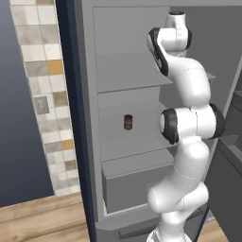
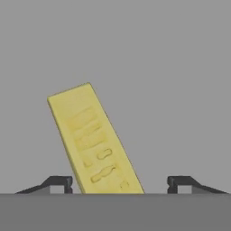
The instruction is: Pick the egg and butter from the fridge and place them by the bowl for mixing.
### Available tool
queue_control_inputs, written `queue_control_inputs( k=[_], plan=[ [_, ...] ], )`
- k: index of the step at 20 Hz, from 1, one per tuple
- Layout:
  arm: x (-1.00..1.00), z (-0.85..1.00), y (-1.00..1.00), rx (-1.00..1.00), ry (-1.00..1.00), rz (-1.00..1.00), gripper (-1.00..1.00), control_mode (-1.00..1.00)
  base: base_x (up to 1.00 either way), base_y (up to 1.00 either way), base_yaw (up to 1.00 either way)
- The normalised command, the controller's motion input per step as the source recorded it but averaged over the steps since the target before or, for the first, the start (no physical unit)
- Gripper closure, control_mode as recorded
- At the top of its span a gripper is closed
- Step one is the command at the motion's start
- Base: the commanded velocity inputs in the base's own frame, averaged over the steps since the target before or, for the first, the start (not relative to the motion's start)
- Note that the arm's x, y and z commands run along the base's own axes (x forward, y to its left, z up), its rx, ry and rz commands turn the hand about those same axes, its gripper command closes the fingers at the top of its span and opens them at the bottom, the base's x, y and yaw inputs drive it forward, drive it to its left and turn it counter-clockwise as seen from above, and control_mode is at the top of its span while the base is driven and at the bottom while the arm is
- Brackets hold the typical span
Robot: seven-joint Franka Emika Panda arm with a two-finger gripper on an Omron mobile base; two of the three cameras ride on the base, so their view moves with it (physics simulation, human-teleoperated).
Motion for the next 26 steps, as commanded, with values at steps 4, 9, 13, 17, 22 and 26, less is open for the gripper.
queue_control_inputs(
  k=[4,9,13,17,22,26],
  plan=[
    [0.00,-0.29,0.00,-0.05,0.05,0.00,1.00,-1.00,0.00,0.00,0.00],
    [0.00,0.00,0.00,0.00,0.00,0.00,1.00,-1.00,0.00,0.00,0.00],
    [0.00,0.00,0.00,0.00,-0.14,0.00,1.00,-1.00,0.00,0.00,0.00],
    [0.00,0.00,0.00,0.01,-0.12,0.00,1.00,-1.00,0.00,0.00,0.00],
    [-0.06,0.00,0.00,0.00,-0.10,0.00,1.00,-1.00,0.00,0.00,0.00],
    [-0.02,-0.03,0.00,0.00,-0.32,0.00,1.00,-1.00,0.00,0.00,0.00]
  ],
)
